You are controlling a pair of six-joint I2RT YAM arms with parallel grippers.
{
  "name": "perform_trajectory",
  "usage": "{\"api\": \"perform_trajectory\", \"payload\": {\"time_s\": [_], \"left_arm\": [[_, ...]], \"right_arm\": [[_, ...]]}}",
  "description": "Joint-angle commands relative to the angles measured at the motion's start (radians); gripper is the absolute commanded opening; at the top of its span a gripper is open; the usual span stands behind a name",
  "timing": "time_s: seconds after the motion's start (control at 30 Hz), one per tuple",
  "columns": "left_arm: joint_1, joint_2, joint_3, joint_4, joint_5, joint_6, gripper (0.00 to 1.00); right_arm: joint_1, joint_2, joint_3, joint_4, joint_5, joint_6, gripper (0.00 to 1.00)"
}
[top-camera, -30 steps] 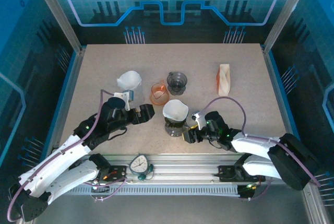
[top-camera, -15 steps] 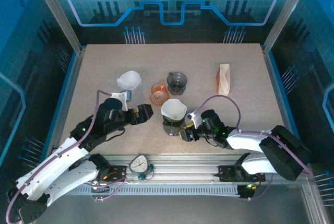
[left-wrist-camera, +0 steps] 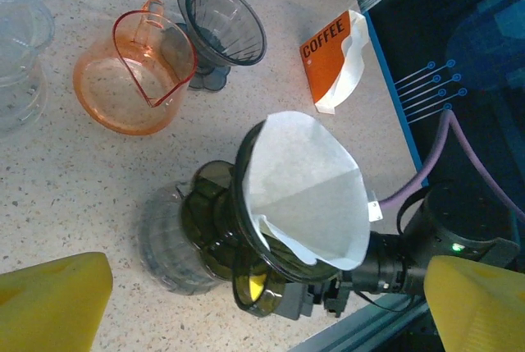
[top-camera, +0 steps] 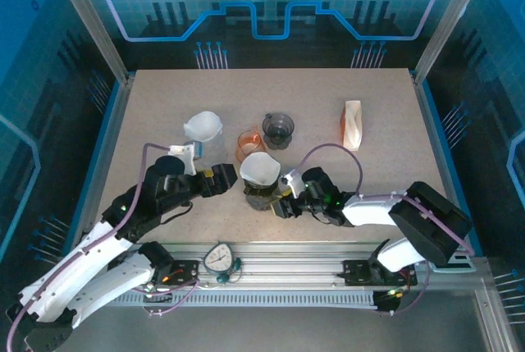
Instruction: Place the coffee filter in the dripper
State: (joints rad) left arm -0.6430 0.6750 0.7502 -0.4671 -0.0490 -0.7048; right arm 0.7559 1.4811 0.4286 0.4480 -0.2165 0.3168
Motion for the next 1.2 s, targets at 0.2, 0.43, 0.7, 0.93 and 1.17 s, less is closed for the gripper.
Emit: {"api": "perform_trajectory", "payload": {"time_s": [0.2, 0.43, 0.7, 0.93, 1.17], "left_arm": [[0.006, -0.054, 0.047, -0.042, -0.018, 0.023, 0.99], [0.005, -0.055, 0.063, -0.051, -0.018, 0.027, 0.99], [0.006, -0.062, 0.058, -0.061, -0.019, 0.021, 0.99], [0.007, -0.058, 0.054, -0.055, -0.018, 0.014, 0.99], [0.007, -0.067, 0.052, -0.046, -0.025, 0.025, 0.99]], "right_arm": [[0.064, 0.144, 0.15, 0.058, 0.032, 0.019, 0.53], [0.09, 0.263, 0.255, 0.066, 0.056, 0.042, 0.53], [0.121, 0.352, 0.341, 0.074, 0.058, 0.068, 0.53], [0.129, 0.297, 0.263, 0.096, 0.111, 0.077, 0.64], [0.131, 0.094, 0.077, 0.123, 0.191, 0.126, 0.69]]}}
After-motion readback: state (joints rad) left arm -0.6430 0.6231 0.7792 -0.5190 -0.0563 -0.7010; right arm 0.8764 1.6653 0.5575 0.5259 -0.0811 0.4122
